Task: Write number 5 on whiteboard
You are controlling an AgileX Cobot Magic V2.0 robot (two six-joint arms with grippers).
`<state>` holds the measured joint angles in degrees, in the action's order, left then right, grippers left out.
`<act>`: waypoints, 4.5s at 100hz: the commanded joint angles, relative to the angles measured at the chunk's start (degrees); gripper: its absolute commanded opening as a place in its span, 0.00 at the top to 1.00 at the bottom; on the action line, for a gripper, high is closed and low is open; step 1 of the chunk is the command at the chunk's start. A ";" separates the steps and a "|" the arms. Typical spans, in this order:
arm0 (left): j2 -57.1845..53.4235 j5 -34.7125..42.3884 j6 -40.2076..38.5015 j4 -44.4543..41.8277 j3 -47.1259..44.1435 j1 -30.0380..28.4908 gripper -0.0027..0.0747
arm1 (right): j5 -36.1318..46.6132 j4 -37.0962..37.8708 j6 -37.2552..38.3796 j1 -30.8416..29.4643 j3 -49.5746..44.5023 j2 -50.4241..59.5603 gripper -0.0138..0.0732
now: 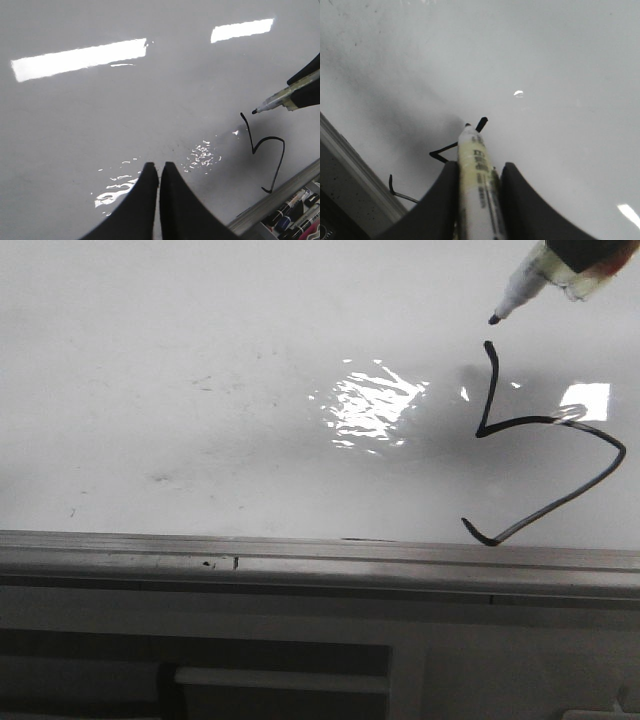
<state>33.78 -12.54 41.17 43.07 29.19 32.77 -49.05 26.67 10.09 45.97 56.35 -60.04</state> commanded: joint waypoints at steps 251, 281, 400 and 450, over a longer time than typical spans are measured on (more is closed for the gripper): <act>19.12 -24.98 29.44 9.02 17.01 7.02 0.47 | 17.61 -8.88 -13.82 16.81 -1.15 -0.16 0.92; 27.84 -21.95 30.94 9.02 19.10 14.77 0.47 | 18.75 -13.21 -13.82 17.45 -1.15 -0.26 0.92; 30.39 -6.43 19.76 12.63 16.96 15.30 0.99 | 17.01 -10.09 -13.05 15.22 0.95 10.98 0.33; 41.01 22.38 11.49 36.13 13.34 22.27 0.99 | 6.32 -8.17 -11.19 8.77 0.85 22.46 0.91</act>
<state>74.13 3.59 53.21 75.53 41.03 53.00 -44.49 16.94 -2.20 55.12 55.35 -37.71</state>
